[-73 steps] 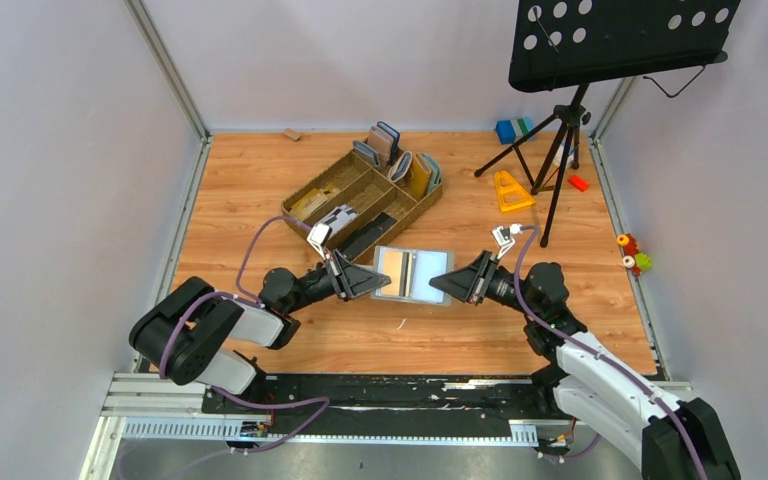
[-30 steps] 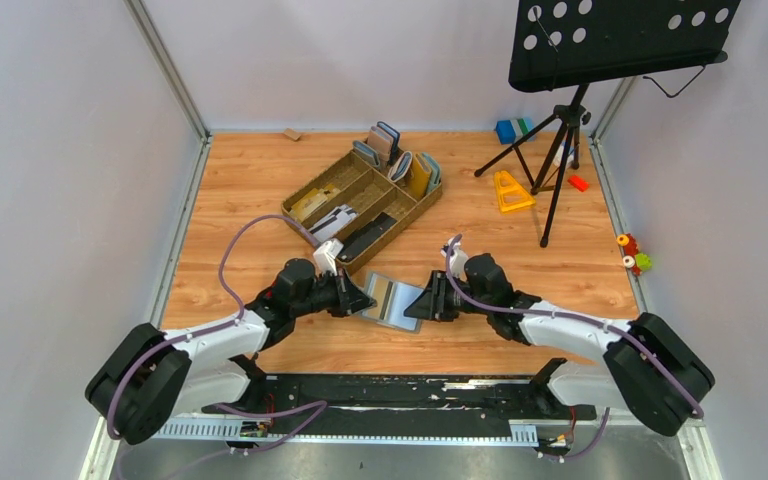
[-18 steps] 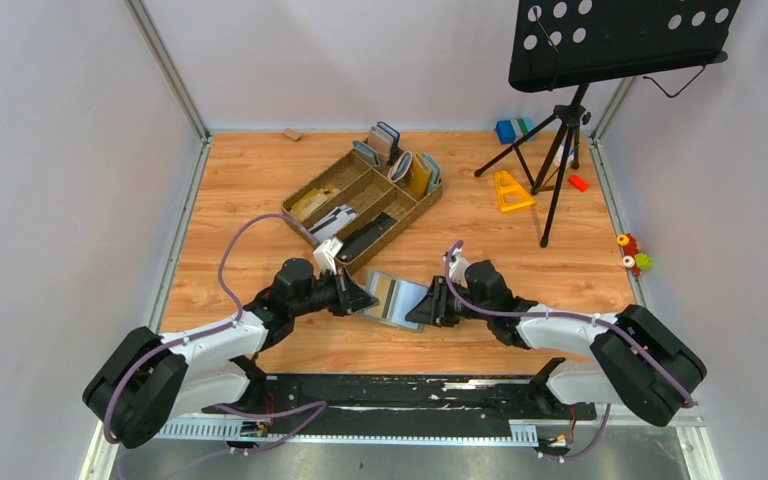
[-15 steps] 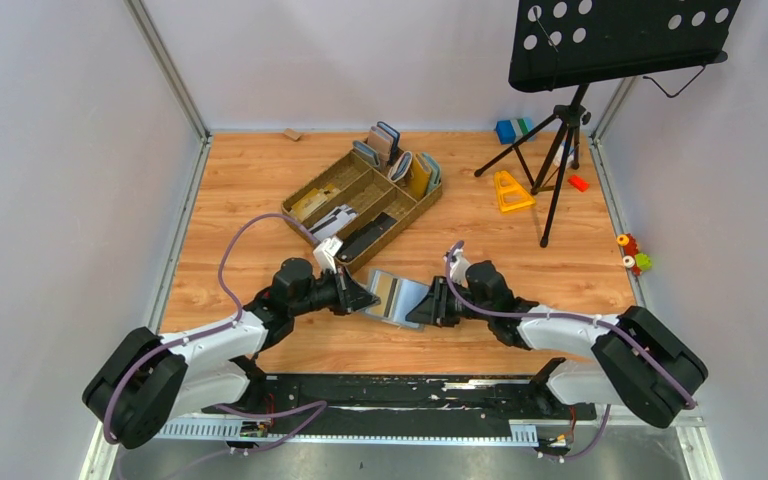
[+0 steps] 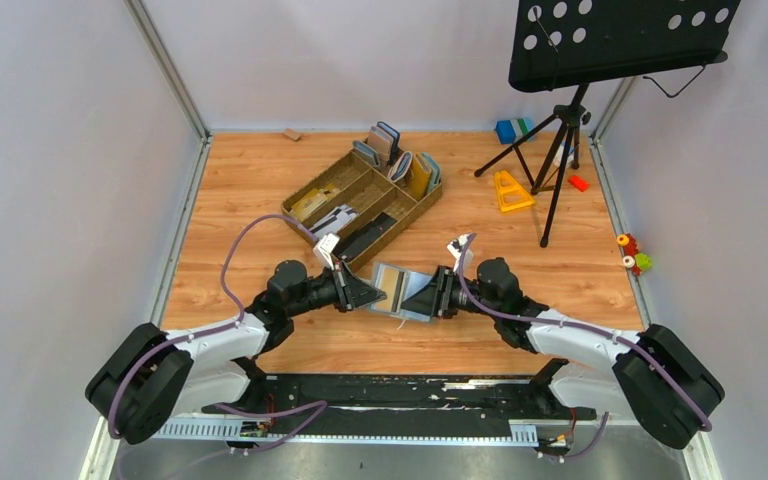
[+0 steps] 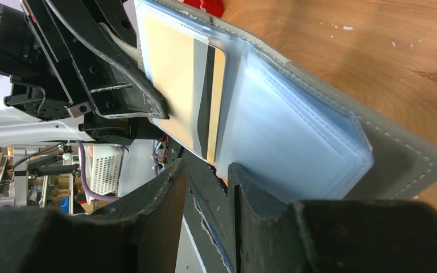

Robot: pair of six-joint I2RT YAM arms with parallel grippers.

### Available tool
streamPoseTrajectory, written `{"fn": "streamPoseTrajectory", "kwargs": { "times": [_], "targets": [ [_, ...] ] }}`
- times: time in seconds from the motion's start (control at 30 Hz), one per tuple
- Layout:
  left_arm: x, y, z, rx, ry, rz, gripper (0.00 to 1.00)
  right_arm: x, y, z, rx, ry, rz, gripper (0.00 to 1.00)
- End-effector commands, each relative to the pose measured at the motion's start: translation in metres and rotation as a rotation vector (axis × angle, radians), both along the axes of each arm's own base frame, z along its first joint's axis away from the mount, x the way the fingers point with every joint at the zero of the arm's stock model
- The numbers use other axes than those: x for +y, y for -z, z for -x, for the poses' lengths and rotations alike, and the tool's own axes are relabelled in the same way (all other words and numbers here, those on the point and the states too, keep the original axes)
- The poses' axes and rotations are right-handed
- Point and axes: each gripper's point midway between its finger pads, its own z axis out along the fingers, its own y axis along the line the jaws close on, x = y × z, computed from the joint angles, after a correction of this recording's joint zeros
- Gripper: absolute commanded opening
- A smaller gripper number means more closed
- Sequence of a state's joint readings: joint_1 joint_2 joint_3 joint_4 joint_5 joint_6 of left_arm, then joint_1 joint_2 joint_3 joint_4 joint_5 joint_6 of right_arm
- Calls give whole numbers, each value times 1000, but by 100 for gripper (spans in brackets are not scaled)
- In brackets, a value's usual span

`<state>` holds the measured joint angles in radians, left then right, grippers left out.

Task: Take the credit cards out of the card holder
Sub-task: Remove the credit card from the card holder.

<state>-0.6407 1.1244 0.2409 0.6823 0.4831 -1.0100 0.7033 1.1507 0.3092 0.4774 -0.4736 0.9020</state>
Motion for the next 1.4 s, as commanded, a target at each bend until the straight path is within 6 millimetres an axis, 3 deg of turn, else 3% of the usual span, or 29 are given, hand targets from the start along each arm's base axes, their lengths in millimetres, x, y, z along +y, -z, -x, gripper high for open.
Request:
{"fn": "streamPoseTrajectory", "kwargs": {
  "times": [0.0, 0.43, 0.63, 1.0, 1.13, 1.27, 1.37],
  "targets": [
    [-6, -22, 3, -50, 34, 82, 0, 6, -28, -10, -43, 13, -63, 34],
    [-14, -45, 10, -52, 93, 211, 0, 7, -24, -27, 26, 56, -89, 37],
    [-17, -63, 16, -73, 140, 313, 0, 11, -44, -22, 14, 3, -207, 36],
    [-19, -70, 17, -59, 160, 407, 0, 3, -79, -15, -32, -33, -384, 13],
    [-21, -74, 19, -57, 187, 432, 4, 6, -72, -16, -12, -48, -339, 9],
    [-22, -71, 19, -52, 192, 426, 14, 8, -56, -18, 3, -49, -258, 4],
    [-23, -65, 17, -46, 181, 403, 22, 10, -57, -17, -1, -69, -251, 3]
  ]
}}
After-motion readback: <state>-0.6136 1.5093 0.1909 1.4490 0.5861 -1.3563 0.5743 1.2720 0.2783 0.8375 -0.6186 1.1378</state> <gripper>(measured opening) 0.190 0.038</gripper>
